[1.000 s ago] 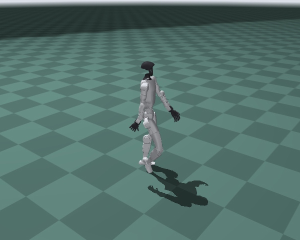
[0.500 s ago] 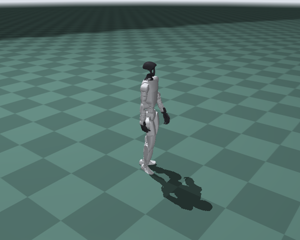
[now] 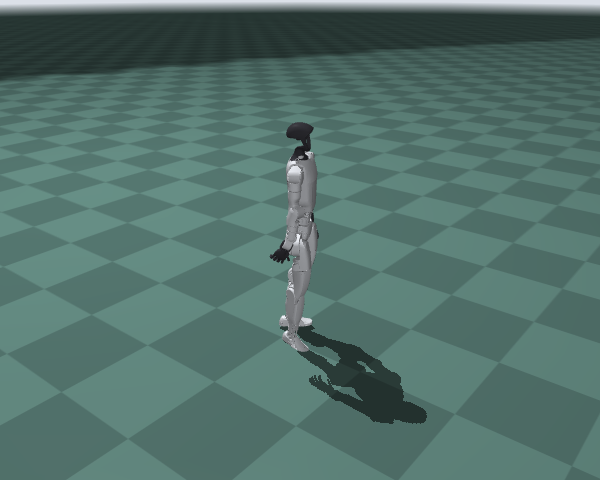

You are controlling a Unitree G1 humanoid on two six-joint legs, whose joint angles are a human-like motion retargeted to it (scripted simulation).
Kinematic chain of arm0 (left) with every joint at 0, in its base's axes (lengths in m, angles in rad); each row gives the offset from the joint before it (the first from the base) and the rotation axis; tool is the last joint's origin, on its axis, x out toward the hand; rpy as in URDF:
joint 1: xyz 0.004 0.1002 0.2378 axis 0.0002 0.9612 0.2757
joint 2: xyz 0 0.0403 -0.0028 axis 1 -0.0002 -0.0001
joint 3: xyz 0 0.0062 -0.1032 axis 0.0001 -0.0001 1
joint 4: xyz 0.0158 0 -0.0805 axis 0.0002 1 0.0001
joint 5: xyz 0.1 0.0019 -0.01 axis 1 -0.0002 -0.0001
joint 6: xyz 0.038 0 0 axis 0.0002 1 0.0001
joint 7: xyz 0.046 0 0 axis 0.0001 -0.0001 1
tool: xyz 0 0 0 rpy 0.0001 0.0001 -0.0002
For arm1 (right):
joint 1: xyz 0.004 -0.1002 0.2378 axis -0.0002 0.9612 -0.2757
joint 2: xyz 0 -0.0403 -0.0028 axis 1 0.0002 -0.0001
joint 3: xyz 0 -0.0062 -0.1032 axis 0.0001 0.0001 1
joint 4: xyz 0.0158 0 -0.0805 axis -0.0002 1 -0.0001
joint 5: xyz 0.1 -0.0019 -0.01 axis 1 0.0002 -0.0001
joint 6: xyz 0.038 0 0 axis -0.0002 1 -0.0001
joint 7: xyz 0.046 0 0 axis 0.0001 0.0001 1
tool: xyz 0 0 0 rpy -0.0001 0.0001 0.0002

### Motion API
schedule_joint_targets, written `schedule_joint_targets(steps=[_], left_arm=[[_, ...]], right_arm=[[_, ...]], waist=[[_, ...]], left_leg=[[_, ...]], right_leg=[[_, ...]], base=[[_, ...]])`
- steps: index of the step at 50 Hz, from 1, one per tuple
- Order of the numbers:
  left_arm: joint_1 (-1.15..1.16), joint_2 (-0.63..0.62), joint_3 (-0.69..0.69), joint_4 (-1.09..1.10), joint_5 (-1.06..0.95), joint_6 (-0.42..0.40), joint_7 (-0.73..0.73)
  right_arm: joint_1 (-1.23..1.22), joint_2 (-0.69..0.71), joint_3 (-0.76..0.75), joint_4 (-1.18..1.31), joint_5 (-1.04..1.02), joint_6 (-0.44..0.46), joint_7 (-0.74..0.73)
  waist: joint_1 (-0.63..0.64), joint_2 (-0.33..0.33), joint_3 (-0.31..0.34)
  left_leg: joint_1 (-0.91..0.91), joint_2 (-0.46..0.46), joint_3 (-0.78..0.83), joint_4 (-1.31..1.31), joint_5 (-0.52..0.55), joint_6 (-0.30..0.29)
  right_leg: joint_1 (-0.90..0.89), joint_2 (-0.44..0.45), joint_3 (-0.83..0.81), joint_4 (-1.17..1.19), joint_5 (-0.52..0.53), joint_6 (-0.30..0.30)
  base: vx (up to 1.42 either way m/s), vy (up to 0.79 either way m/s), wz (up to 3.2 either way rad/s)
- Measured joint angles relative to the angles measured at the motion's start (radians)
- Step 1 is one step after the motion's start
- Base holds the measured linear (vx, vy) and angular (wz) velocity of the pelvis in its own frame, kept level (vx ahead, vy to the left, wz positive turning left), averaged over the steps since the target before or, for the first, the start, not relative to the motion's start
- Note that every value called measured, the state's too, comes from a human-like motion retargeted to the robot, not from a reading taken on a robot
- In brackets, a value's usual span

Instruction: In place motions

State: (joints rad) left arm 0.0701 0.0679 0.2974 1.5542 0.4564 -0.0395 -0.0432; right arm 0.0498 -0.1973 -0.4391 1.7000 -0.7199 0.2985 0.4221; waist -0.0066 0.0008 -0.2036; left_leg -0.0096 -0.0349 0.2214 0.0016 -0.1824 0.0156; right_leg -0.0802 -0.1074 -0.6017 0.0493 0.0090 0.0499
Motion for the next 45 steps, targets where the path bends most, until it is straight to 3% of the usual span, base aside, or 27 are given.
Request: schedule_joint_targets(steps=[5,20,31,33,37,40,45], left_arm=[[-0.027,-0.011,-0.023,-0.019,0.006,-0.002,-0.025],[-0.015,0.070,0.011,-0.063,0.002,-0.008,-0.064],[-0.024,0.071,0.038,-0.039,-0.057,-0.013,0.002],[-0.021,0.060,0.039,-0.037,-0.057,-0.025,0.011],[-0.007,0.047,0.059,-0.024,-0.083,-0.039,0.019],[0.008,0.052,0.069,-0.019,-0.091,-0.036,0.023],[0.024,0.078,0.079,-0.011,-0.086,-0.026,0.029]], right_arm=[[0.037,0.028,0.001,-0.001,-0.003,-0.022,-0.076],[-0.003,0.042,0.044,-0.103,0.069,-0.087,-0.032],[-0.022,0.037,0.083,-0.121,-0.012,-0.115,-0.049],[-0.005,0.036,0.067,-0.122,-0.017,-0.120,-0.054],[0.023,0.036,0.037,-0.110,-0.028,-0.113,-0.066],[0.036,0.038,0.034,-0.105,-0.032,-0.109,-0.075],[0.041,0.047,0.035,-0.112,-0.038,-0.115,-0.081]], waist=[[-0.023,0.011,0.004],[-0.054,0.044,0.064],[0.056,-0.013,0.158],[0.080,-0.020,0.156],[0.092,-0.032,0.131],[0.084,-0.040,0.115],[0.070,-0.048,0.088]], left_leg=[[0.007,-0.002,-0.007,-0.008,-0.002,0.001],[-0.001,0.024,-0.036,-0.005,0.008,-0.014],[-0.187,-0.025,-0.102,0.102,0.101,-0.011],[-0.194,-0.008,0.011,0.095,0.081,-0.018],[-0.148,0.084,0.452,0.095,0.047,-0.084],[-0.103,0.110,0.671,0.115,0.067,-0.104],[-0.084,0.101,0.665,0.160,0.116,-0.119]], right_leg=[[-0.007,0.001,0.013,0.004,0.002,-0.005],[-0.014,0.024,0.005,0.009,0.018,-0.020],[0.037,-0.025,-0.242,-0.035,-0.013,-0.019],[0.047,-0.037,-0.322,-0.043,-0.021,-0.011],[0.063,-0.049,-0.513,-0.056,-0.041,0.010],[0.084,-0.053,-0.646,-0.060,-0.056,0.030],[0.107,-0.037,-0.767,-0.062,-0.075,0.051]], base=[[-0.01,0.01,-0.09],[-0.06,-0.01,0.00],[-0.20,-0.02,1.13],[-0.11,0.07,2.09],[-0.07,0.07,2.43],[0.01,0.11,2.28],[0.09,0.12,1.92]])
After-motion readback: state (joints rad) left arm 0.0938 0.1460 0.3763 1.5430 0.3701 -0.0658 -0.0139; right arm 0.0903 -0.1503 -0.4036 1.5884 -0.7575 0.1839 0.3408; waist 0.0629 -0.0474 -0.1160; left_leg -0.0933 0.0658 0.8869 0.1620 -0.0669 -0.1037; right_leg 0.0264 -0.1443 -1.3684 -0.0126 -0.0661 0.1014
